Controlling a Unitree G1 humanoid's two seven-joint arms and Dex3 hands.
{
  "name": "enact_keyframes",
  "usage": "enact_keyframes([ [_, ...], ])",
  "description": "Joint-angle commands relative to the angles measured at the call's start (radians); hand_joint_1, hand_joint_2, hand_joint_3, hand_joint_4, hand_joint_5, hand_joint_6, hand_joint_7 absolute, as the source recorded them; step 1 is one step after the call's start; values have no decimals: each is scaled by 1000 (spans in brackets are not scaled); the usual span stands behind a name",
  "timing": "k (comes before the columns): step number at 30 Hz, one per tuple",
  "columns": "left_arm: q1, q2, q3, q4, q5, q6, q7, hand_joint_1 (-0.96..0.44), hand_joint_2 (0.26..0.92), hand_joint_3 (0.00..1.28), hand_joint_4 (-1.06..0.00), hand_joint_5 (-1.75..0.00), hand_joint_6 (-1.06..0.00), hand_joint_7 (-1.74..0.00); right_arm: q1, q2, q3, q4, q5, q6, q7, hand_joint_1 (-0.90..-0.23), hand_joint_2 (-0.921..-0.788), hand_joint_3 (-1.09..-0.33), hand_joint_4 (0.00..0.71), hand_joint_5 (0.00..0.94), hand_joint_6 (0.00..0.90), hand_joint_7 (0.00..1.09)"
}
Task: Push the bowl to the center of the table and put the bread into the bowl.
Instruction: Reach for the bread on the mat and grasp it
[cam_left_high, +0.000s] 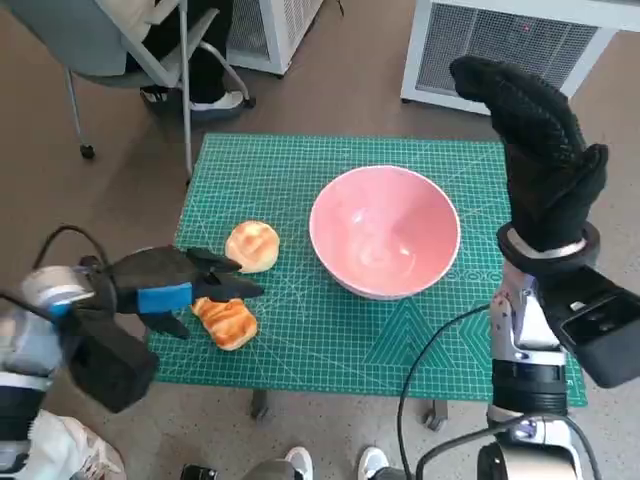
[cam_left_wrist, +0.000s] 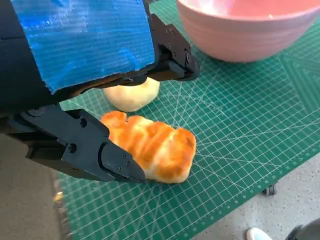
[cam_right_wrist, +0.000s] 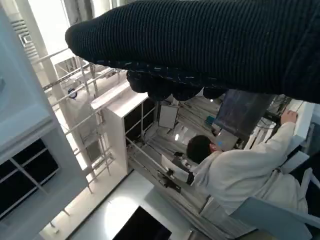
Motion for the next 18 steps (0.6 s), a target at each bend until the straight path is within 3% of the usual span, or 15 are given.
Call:
enact_keyframes([
  [1,-7,-30,-39,48,55,-29,48,16,744,0,-394,-1,-459,-16,32,-11,-1,-5,-4,17,-11,-606,-921,-657,310,12,84,609],
  [10,-23,-73,-83,141,47,-13,37,37,784,16,-419,-10,-470,-15,45,-14,-1,-13,-4,16,-13,-606,-921,-656,306,9,83,611],
  [17,-39,-109,-106,234,39,-16,39,109,867,40,-569,-73,-579,-66,50,-17,-2,-12,2,11,-8,-601,-921,-657,306,8,85,614],
  [18,-40,-111,-107,243,42,-23,47,-58,887,83,-660,-146,-580,-520,50,-17,-2,-11,2,10,-7,-600,-921,-657,306,8,85,614],
])
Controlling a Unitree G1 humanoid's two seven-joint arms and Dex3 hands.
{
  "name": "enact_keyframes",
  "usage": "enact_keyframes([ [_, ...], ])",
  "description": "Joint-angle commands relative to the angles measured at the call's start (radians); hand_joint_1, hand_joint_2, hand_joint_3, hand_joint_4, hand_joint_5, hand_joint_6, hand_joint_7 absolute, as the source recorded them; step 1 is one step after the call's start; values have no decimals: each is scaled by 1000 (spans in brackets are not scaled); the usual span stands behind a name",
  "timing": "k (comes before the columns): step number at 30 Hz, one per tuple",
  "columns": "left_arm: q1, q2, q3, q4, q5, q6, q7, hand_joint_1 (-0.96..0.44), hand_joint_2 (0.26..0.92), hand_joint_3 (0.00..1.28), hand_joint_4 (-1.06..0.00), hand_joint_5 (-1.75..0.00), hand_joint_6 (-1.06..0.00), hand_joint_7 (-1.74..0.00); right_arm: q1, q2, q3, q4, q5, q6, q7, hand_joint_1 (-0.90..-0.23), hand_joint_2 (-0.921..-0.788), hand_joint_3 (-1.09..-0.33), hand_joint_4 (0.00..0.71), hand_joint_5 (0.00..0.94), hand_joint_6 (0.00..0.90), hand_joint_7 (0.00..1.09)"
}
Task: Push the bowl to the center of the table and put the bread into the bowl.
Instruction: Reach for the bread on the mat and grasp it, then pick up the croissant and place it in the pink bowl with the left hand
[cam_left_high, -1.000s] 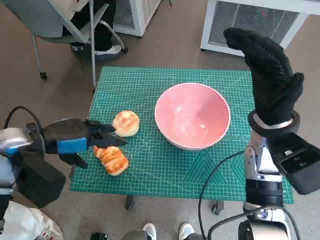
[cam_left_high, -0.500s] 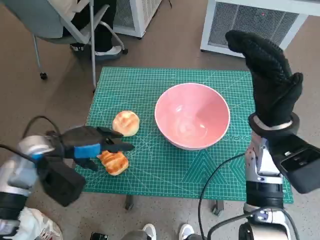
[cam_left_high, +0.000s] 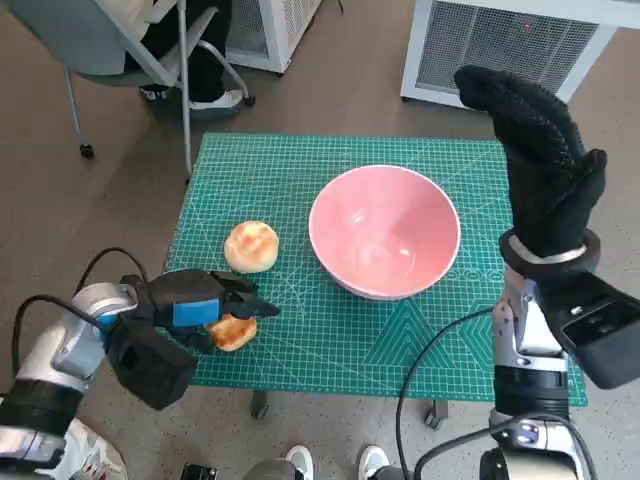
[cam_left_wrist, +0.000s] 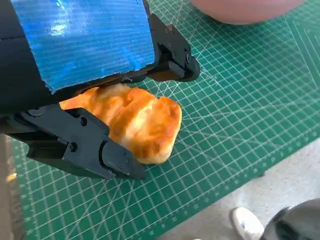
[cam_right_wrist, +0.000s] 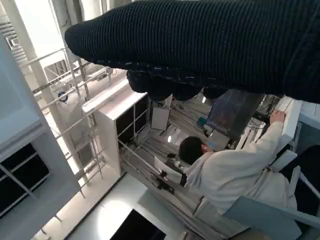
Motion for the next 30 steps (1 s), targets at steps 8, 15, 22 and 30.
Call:
enact_keyframes([
  [8,15,5,-25,28,21,-13,25,-19,919,94,-633,-1150,-627,-1119,29,-15,-1,0,2,2,0,-595,-921,-657,306,7,85,615],
  [15,26,31,-9,-40,-14,18,-12,2,920,74,-655,-1238,-649,-1098,28,-17,-1,5,3,-3,0,-590,-921,-657,308,7,85,615],
  [22,28,67,54,-169,-121,70,-75,4,920,81,-589,-1285,-696,-1077,28,-11,4,14,0,-15,-1,-588,-921,-657,310,7,83,613],
  [30,15,76,112,-249,-193,78,-75,4,920,60,-595,-1264,-736,-1048,24,-10,5,29,-3,-31,-2,-581,-921,-665,311,6,75,608],
])
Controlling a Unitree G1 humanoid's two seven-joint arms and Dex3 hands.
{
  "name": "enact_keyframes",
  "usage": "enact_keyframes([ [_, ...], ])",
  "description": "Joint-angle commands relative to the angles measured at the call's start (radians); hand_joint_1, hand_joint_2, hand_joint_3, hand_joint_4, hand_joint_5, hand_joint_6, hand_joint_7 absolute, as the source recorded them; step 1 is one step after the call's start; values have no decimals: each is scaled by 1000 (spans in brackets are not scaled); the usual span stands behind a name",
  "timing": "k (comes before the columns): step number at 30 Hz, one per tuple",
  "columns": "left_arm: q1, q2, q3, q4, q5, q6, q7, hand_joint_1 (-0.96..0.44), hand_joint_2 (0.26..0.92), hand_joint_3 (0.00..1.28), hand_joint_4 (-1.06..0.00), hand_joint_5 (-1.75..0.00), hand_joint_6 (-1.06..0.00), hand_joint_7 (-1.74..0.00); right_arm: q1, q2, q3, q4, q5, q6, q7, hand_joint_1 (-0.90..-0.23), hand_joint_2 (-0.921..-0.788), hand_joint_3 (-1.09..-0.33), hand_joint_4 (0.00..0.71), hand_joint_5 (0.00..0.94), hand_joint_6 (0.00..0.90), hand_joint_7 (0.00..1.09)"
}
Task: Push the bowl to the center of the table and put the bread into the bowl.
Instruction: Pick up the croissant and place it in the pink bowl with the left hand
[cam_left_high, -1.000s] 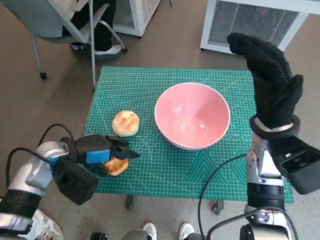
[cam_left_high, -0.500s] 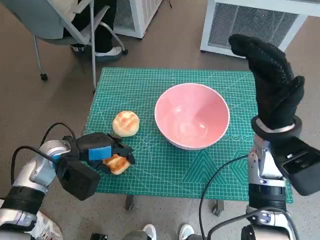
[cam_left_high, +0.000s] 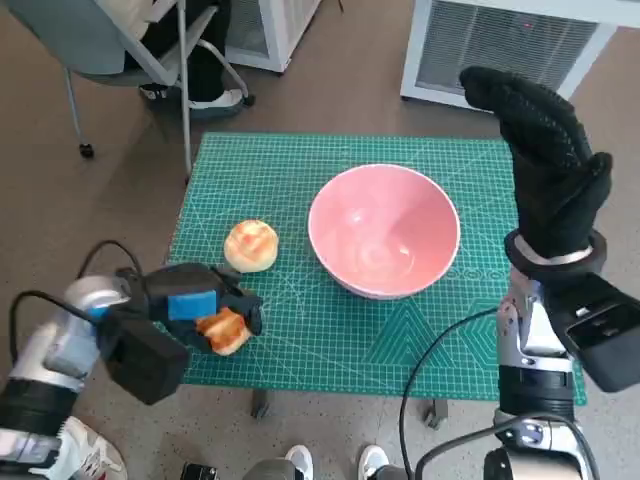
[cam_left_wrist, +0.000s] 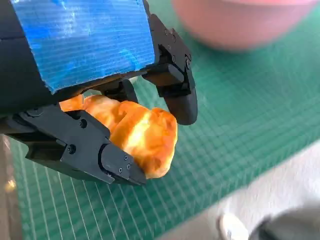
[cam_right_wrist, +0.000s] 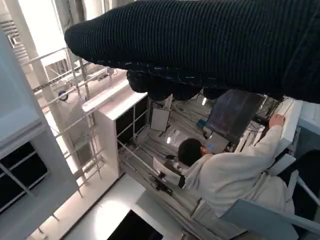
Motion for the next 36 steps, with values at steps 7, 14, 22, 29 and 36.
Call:
enact_keyframes([
  [7,-63,15,77,-129,-91,36,-9,4,913,25,-651,-1195,-790,-999,23,0,2,24,-1,-15,-2,-576,-921,-672,312,6,72,606],
  [14,-143,3,105,-214,-112,104,-6,4,902,5,-706,-1143,-831,-947,27,-5,0,21,-3,-21,-2,-572,-921,-678,312,5,70,606],
  [22,-292,-51,101,-248,-100,167,12,5,863,0,-791,-1046,-937,-827,29,-9,-1,22,-6,-22,-4,-573,-921,-682,312,5,67,605],
  [29,-428,-142,63,-189,-43,146,62,4,840,0,-841,-960,-991,-791,32,-10,0,15,-12,-23,-8,-581,-921,-682,312,4,68,607],
  [36,-549,-250,4,-13,-3,42,116,4,841,7,-850,-930,-957,-854,35,-13,-2,14,-22,-33,-17,-584,-921,-684,312,4,67,610],
])
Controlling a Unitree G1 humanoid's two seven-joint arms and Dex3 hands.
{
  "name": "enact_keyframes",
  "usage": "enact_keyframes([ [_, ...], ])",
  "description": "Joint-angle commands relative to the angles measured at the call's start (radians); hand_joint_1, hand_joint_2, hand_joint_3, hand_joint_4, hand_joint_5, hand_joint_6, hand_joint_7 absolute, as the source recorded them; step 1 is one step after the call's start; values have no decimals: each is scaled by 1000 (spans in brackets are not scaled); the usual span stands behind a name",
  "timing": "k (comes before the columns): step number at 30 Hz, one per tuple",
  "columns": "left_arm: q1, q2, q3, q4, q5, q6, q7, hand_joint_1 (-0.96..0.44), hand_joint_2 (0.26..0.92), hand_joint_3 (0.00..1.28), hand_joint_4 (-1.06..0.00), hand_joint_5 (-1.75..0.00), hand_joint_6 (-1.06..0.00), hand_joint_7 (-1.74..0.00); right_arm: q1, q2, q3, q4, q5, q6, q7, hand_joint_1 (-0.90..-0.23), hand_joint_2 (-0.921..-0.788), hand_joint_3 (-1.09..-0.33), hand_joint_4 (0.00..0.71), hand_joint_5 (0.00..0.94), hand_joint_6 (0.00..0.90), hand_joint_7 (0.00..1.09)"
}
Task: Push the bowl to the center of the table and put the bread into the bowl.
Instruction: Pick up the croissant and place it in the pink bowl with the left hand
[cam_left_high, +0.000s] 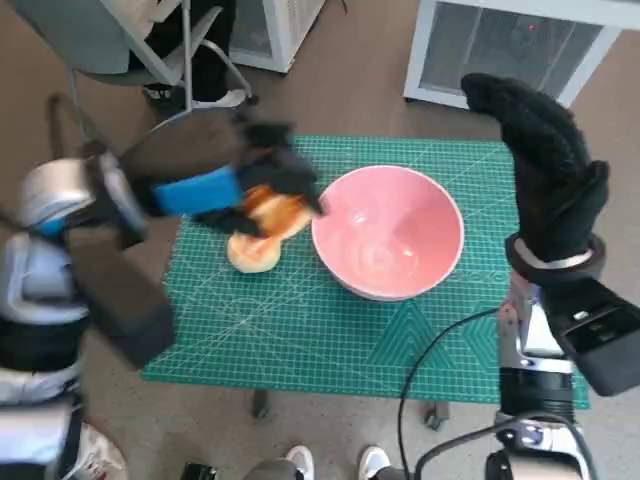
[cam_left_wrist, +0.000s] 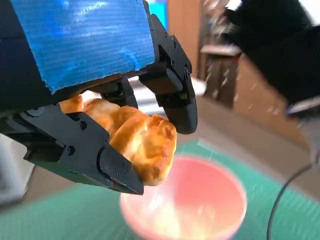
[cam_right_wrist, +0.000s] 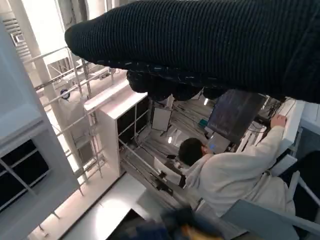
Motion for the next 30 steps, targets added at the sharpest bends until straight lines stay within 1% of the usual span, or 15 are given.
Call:
enact_keyframes([
  [1,-89,-73,-49,140,37,-79,34,4,851,9,-828,-955,-931,-886,28,-7,-2,3,-18,-7,-13,-583,-921,-687,312,3,67,610],
  [7,-196,-149,-107,334,95,-158,65,3,906,14,-703,-1071,-797,-1059,34,-11,-3,-5,-23,-8,-24,-579,-921,-697,312,3,67,613],
  [12,-263,-200,-152,469,170,-201,114,2,918,47,-638,-1121,-737,-1142,41,-9,-3,-18,-28,-8,-34,-579,-921,-700,312,3,66,614],
  [13,-270,-204,-155,485,178,-208,121,1,919,53,-630,-1128,-728,-1151,41,-8,-3,-19,-29,-8,-36,-579,-921,-700,312,3,66,615],
  [17,-314,-266,-188,620,214,-218,157,1,920,69,-615,-1127,-703,-1195,47,-7,-6,-28,-32,-7,-48,-581,-921,-702,312,3,64,615],
  [20,-337,-291,-201,686,234,-225,181,1,920,78,-609,-1127,-691,-1215,52,-6,-6,-34,-32,-6,-54,-580,-921,-702,312,3,62,616],
  [24,-361,-323,-218,762,260,-213,209,1,921,87,-597,-1136,-681,-1229,59,-7,-7,-42,-25,-2,-57,-579,-921,-703,311,2,62,617],
  [29,-379,-360,-234,844,284,-185,238,1,921,101,-575,-1169,-670,-1230,69,-10,-10,-59,-26,5,-65,-581,-921,-701,302,0,62,618],
  [30,-381,-365,-235,856,286,-183,241,1,921,109,-571,-1200,-652,-1223,71,-11,-10,-61,-27,6,-67,-581,-921,-701,299,0,62,618],
])
